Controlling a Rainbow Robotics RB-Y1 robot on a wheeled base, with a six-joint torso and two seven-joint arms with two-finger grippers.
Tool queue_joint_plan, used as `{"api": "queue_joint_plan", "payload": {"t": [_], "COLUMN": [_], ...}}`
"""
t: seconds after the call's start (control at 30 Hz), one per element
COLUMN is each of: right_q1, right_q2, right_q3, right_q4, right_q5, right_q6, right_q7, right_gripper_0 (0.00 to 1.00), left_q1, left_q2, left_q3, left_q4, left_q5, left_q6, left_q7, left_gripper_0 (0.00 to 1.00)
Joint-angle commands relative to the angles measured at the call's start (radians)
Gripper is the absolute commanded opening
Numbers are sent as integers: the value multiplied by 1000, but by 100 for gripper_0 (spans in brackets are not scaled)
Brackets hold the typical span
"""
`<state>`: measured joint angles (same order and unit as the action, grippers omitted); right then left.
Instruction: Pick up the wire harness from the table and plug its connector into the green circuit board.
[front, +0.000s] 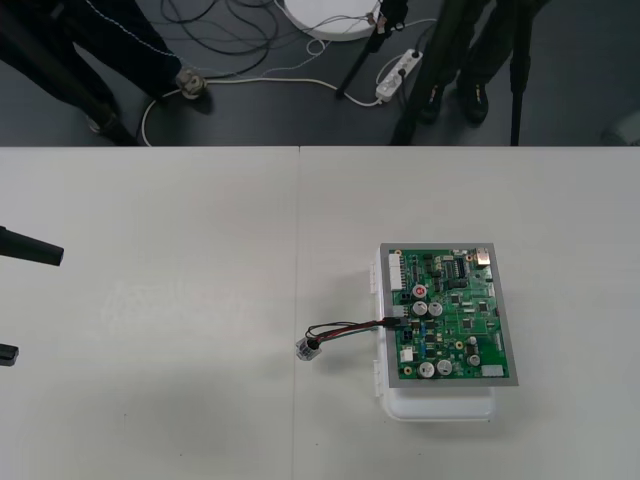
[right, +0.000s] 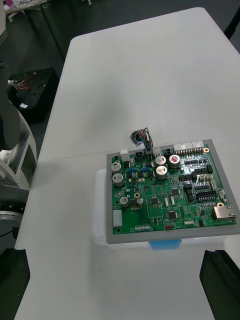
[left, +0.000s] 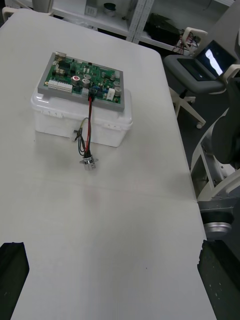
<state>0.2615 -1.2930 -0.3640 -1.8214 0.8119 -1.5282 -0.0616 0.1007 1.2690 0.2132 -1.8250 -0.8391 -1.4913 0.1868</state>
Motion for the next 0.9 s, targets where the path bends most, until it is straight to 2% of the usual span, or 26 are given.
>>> {"api": "queue_joint_plan", "payload": {"t": [0.03, 0.9], "right_q1": [13, 13], "right_q2": [-28, 6], "right_q3": [-38, -38], "right_q4": [-16, -38], "right_q5": [4, 29], "right_q6": [-10, -30], "right_q7": [-12, -11], "right_gripper_0": [100, 100], "left_q1": [24, 24], "left_q2": [46, 46], "left_q3": [31, 31], "left_q4": [0, 0], "left_q5": [9, 9], "left_q6": [-12, -12], "left_q7": [8, 8], "left_gripper_0": [100, 100]}}
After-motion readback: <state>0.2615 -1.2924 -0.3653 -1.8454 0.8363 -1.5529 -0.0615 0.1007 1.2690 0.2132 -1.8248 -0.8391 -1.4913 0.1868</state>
